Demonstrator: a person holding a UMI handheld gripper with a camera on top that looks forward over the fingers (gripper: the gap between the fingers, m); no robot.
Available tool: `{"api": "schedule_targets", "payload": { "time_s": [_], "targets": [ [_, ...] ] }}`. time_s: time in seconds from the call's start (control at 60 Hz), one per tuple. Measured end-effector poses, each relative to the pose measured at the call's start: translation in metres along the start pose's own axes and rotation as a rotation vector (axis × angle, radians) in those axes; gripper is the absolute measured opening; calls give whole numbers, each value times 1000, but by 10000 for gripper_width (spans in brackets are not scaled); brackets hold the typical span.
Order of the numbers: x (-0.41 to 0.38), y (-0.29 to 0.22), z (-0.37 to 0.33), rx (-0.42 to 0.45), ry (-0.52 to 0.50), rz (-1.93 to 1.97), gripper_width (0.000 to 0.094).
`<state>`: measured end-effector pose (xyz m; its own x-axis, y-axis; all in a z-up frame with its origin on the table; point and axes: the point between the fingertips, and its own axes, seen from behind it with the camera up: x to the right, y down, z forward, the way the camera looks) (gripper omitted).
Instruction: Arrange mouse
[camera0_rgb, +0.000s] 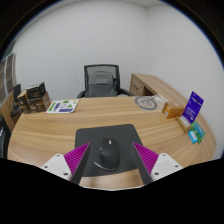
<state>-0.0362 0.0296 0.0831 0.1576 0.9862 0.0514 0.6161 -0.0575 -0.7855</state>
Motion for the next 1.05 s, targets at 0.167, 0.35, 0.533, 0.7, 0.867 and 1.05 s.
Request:
{"api": "schedule_targets", "payload": {
  "time_s": [0.167, 0.35, 0.533, 0.7, 0.867, 1.05],
  "targets": [
    [-4, -10, -110, 6, 0, -30, 859],
    [-9, -4, -227, 13, -7, -49, 861],
    [-17, 12, -311, 11, -15, -45, 860],
    [-22, 23, -349, 18, -30, -21, 859],
    [-15, 24, -357, 34, -13, -17, 859],
    [-19, 24, -362, 40, -29, -24, 859]
  ]
}}
